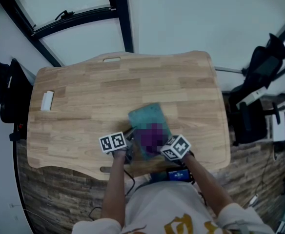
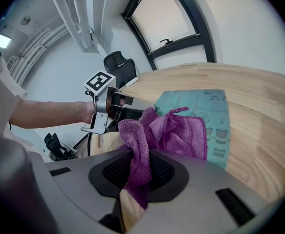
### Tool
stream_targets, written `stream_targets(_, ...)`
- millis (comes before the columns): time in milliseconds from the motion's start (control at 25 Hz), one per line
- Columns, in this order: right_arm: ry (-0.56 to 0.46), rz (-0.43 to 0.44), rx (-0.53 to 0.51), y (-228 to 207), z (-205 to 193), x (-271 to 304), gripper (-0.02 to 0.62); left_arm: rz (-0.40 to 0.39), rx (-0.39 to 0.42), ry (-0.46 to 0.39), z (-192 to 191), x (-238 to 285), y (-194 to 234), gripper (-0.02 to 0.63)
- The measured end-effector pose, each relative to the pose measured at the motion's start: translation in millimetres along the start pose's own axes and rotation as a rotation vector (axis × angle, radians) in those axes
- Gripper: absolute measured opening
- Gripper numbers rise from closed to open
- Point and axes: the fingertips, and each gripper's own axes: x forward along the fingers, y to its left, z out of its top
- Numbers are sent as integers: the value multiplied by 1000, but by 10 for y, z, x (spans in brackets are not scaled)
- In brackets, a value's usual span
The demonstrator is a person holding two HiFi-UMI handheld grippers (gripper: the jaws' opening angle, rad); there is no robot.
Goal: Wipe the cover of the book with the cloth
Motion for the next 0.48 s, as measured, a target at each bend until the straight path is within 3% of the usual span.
stream_targets(480,-26,-28,49,-169,-88,-167,72,-1,3,-2,9,-11,-2,120)
